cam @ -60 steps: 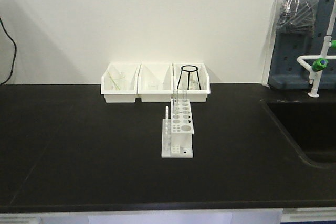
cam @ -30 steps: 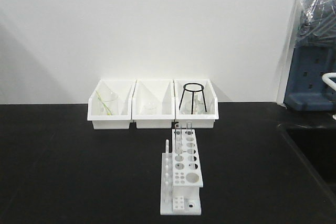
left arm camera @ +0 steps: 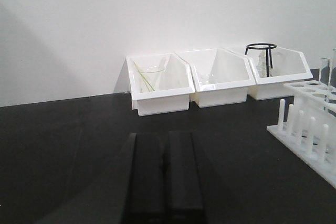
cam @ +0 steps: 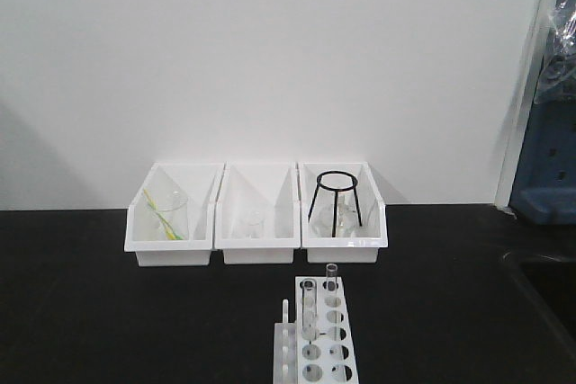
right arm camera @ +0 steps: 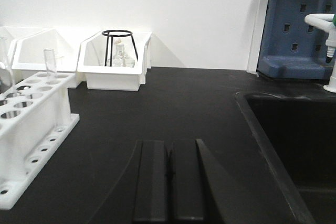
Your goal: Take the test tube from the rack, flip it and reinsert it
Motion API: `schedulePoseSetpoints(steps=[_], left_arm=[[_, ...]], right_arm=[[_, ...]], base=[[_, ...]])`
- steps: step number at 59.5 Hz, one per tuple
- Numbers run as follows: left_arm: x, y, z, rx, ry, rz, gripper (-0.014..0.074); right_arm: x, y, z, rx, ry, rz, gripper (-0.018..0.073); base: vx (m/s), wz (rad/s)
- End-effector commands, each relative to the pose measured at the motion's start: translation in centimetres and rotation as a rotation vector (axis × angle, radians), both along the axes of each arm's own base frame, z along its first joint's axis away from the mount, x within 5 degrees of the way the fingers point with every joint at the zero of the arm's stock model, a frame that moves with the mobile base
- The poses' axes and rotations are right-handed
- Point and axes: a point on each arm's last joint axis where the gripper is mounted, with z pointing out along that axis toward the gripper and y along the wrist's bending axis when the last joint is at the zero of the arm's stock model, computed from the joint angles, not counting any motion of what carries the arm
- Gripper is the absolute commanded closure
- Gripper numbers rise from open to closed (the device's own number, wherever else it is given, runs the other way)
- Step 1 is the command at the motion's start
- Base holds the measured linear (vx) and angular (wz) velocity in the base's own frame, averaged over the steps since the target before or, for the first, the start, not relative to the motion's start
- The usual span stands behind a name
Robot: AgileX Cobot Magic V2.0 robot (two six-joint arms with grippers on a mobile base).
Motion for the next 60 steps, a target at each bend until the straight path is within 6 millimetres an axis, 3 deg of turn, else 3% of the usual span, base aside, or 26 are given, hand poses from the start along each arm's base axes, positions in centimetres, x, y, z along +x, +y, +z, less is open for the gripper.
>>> schedulePoseSetpoints(steps=[1, 29, 41, 49, 56, 60], left_arm=[[-0.1, 0.0, 1.0, -0.012, -0.094, 0.0, 0.0602], [-0.1, 0.0, 1.0, -0.012, -0.094, 0.0, 0.0602], [-0.1, 0.0, 1.0, -0.012, -0.094, 0.0, 0.0602], [-0.1, 0.0, 1.0, -0.012, -0.094, 0.0, 0.0602], [-0.1, 0.0, 1.0, -0.012, -0.094, 0.0, 0.0602], [-0.1, 0.0, 1.0, -0.012, -0.094, 0.0, 0.0602]], right_arm=[[0.0, 0.1, 0.7, -0.007, -0.089, 0.005, 0.057], [0.0, 0.1, 0.7, -0.007, -0.091, 0.005, 0.057], [-0.2, 0.2, 2.2, 0.002, -0.252, 0.026, 0.057], [-1.1, 0.3, 5.5, 0.101, -0.49, 0.056, 0.057], [-2.1, 0.2, 10.6, 0.097, -0.582, 0.047, 0.057], [-2.0, 0.1, 14.7, 0.066, -0.605, 0.035, 0.057]], base=[[0.22, -0.06], [0.05, -0.01], [0.0, 0.0], [0.0, 0.0], [0.0, 0.0], [0.0, 0.0]])
